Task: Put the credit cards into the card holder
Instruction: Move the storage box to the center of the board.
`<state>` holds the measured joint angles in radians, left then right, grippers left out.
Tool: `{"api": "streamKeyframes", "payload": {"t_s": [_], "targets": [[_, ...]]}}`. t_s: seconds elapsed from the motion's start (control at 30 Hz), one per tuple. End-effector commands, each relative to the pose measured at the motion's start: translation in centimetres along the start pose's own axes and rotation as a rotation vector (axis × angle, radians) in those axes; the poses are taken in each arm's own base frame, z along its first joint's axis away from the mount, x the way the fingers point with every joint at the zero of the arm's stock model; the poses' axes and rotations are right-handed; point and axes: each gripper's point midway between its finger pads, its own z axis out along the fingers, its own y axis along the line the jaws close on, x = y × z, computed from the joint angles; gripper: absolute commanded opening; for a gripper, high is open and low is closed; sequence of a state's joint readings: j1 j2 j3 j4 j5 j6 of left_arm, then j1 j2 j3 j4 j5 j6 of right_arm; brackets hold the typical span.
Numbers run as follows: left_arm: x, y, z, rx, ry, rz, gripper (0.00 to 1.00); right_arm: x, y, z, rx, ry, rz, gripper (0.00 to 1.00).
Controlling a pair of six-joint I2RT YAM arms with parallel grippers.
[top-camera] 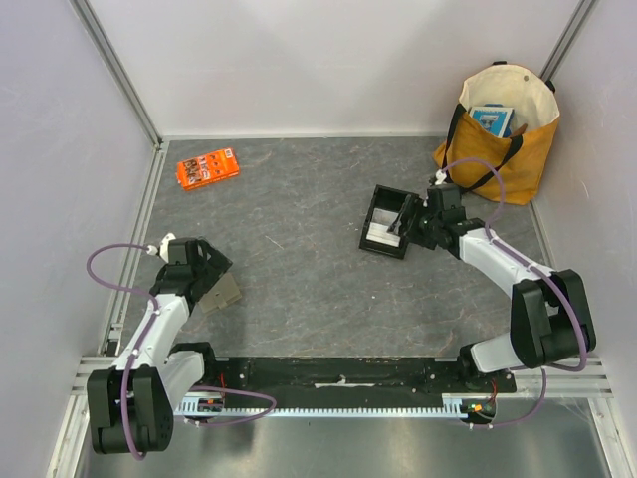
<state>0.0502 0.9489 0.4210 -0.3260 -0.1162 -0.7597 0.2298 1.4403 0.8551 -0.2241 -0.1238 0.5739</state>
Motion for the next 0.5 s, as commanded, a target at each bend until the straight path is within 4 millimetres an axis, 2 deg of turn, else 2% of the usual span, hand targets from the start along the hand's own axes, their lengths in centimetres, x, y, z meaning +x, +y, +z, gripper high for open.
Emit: {"api": "streamKeyframes", "payload": {"t_s": [0.0,0.07,0.2,0.23,0.3,0.33,0.47], "targets": [[0.7,-0.9,0.3,0.067,0.032,0.015,0.99,0.4,3.9,-0.6,-0.103,-0.036,0.044,0.75],[1.3,-1.1,0.4,0.089,0.052,0.021,0.99,1.0,5.4,-0.6,-0.151,-0.029,0.053,0.75],[2.4,-1.7,0.8,0.140,0.098,0.025,0.99,2.0,7.0,-0.8,-0.184,-0.013,0.023,0.75],[2.7,-1.9,0.9,0.151,0.109,0.027,0.99,2.1,6.7,-1.0,-0.169,-0.014,0.014,0.76],[3.4,-2.2,1.1,0.175,0.147,0.040,0.98,1.2,6.0,-2.0,-0.126,-0.065,-0.007,0.77],[3.8,-2.8,1.1,0.209,0.174,0.053,0.94,0.4,5.6,-2.6,-0.103,-0.101,-0.020,0.79],[5.6,-4.2,0.9,0.293,0.264,0.054,0.88,-1.1,4.5,-5.0,-0.027,-0.169,-0.077,0.82]]}}
